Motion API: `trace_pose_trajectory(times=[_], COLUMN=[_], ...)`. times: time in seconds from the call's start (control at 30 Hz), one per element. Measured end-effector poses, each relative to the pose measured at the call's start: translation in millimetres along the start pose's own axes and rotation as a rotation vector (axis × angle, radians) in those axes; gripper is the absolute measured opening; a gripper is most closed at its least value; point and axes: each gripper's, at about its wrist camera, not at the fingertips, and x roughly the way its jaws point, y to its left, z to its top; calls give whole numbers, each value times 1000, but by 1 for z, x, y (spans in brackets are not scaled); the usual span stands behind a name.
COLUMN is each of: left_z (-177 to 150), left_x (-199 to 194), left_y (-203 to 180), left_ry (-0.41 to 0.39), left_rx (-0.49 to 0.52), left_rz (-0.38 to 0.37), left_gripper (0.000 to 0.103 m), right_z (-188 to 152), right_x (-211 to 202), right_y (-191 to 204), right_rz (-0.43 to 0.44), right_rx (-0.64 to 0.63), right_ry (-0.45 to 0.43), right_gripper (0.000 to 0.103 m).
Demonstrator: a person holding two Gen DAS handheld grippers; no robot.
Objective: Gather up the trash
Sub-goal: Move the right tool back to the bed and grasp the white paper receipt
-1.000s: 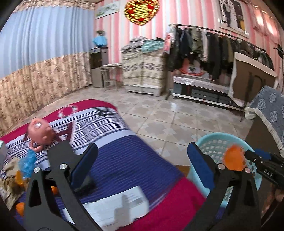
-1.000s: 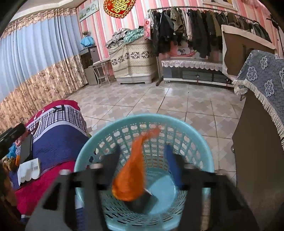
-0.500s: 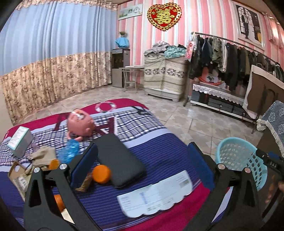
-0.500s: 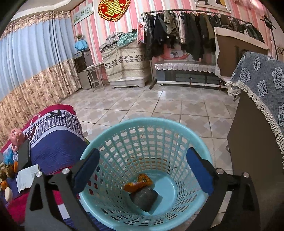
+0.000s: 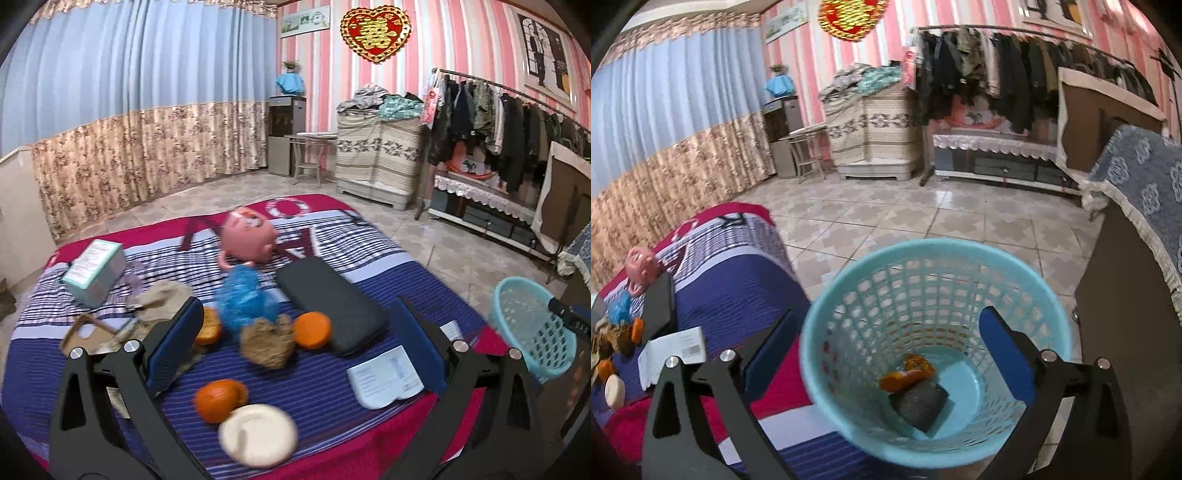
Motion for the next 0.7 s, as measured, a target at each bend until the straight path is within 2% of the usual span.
trace_pose_trajectory(times=[0.13, 0.33, 0.5, 0.7], left_z=[-8, -29, -51, -66], left_x=[-4, -6, -4, -2], left_y=[28, 64, 84, 102], left_ry=[14, 57, 86, 130], left_rx=[-1, -30, -27, -73], left_rz=[50, 93, 144, 127], left_gripper=[97, 97, 97, 97], right_z=[-4, -14, -31, -43], right_x=[-6, -12, -9, 0], right_y=[31, 91, 143, 172], right_rz=[40, 152, 243, 364], right_rx=[-62, -192, -323, -335], right_ry=[-20, -37, -13, 62], right_gripper=[96, 96, 96, 96])
